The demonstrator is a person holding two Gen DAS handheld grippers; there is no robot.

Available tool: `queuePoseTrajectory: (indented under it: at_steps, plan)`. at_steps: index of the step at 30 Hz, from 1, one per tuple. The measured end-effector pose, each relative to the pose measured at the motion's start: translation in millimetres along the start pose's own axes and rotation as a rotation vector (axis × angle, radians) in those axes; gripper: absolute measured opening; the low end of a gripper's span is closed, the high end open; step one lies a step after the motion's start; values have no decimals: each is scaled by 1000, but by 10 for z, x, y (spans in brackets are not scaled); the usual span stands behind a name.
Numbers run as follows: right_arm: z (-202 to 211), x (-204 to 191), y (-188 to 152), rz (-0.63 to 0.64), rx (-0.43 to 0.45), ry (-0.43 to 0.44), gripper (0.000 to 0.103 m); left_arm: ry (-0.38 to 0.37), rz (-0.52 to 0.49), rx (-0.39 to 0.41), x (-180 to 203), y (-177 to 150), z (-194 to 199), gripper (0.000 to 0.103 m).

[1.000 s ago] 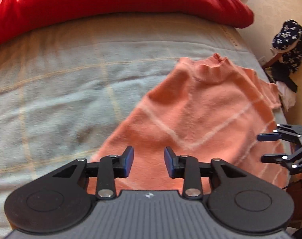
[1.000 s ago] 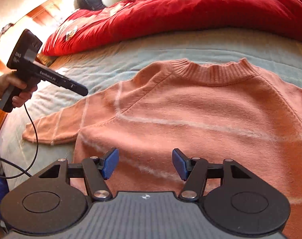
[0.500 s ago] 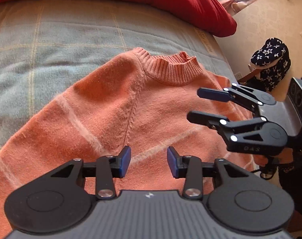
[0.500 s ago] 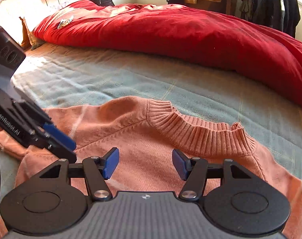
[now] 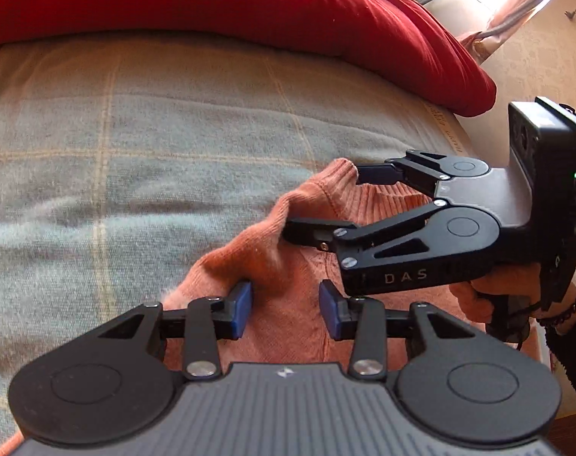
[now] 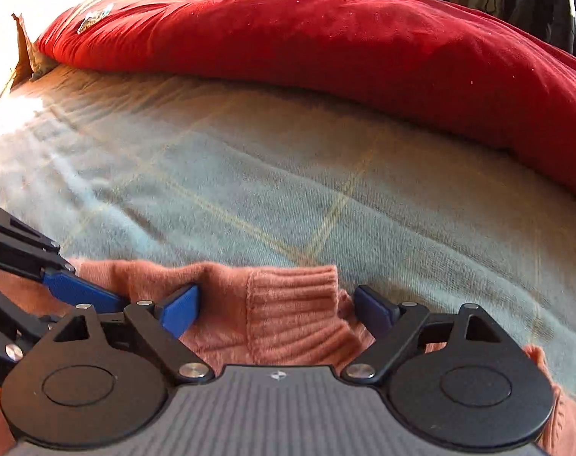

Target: Fold clothes

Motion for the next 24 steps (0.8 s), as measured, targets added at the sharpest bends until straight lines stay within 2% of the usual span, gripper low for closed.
queuePoseTrajectory:
  at_steps: [4, 9, 12, 17, 21, 24]
  plan:
    - [264, 13, 29, -14, 14, 26, 86, 2, -18, 24, 46, -21, 170, 39]
    - [960, 50, -84, -22, 80, 13, 86, 7, -58, 58, 230, -145, 559, 43]
    - [1388, 43, -376, -18, 75, -18, 86, 33, -141, 65, 484, -274, 772, 44]
    - [1873, -89, -1200, -57, -10, -66, 87, 38, -242, 99, 1017, -605, 994, 49]
    - [1875, -149, -1815, -115, -48, -65, 88, -17, -178, 106, 1201, -947, 823, 52]
    - [1594, -123, -1919, -130, -21, -70, 90, 40, -129, 60, 1071, -1202, 503, 52]
Point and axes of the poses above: each gripper's, at about its wrist camera, not at the fingertips, and z roughly against the way its jaws point, x to its right, y to its top, the point moved 9 cm from there along -z, roughly the way its jaws point, and after that the axes turned 6 degrees about -z, right-handed, at the moved point
